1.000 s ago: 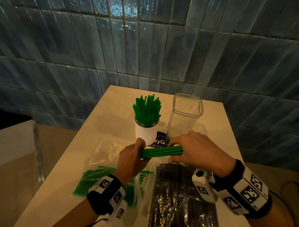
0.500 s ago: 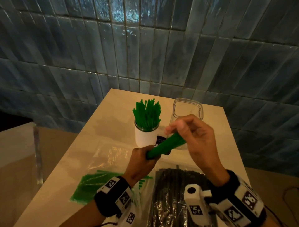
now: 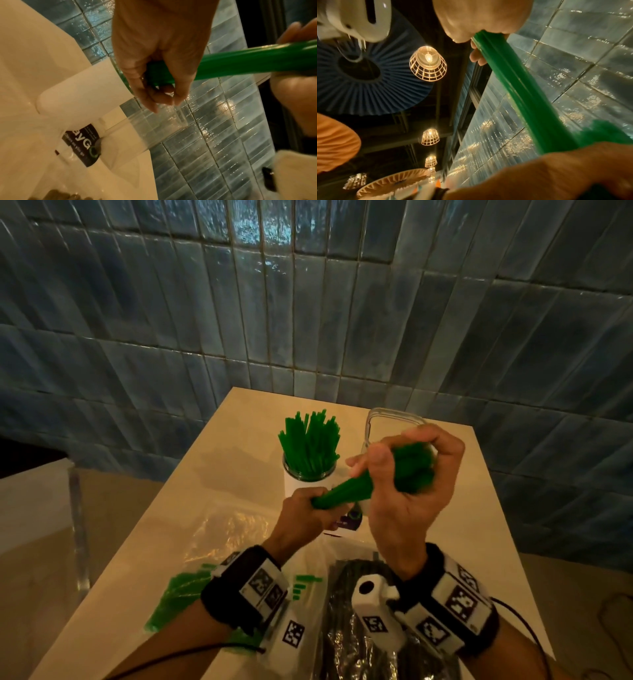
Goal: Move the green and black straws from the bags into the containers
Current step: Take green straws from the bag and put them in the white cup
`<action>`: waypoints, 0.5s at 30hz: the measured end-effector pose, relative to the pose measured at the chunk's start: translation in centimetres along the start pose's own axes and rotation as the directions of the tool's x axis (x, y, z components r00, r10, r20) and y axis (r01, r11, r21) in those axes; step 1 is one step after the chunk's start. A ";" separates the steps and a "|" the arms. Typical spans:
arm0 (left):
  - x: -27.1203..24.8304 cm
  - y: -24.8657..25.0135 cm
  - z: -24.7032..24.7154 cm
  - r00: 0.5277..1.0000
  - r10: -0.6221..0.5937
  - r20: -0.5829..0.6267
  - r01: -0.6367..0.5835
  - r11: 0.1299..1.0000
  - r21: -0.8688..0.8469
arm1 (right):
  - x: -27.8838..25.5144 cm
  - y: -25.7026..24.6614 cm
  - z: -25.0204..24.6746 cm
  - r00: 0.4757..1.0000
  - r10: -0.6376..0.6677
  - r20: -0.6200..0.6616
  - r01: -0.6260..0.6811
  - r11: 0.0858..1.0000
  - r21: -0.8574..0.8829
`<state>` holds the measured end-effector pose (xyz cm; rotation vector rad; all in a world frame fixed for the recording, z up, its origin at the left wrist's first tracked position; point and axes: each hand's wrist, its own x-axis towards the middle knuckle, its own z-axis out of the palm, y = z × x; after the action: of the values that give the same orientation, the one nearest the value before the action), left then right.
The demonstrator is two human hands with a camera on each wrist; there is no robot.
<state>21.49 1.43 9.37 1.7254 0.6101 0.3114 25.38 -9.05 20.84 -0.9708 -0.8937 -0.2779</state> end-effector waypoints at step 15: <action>4.8 -3.6 -2.3 0.974 -0.005 -0.226 0.065 0.964 0.257 | 4.9 7.2 1.2 0.988 0.015 -0.152 -0.041 0.986 -0.164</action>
<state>23.48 6.50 5.87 1.9464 0.8778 0.4185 31.94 -3.22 20.59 -1.1007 -0.7264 -0.4015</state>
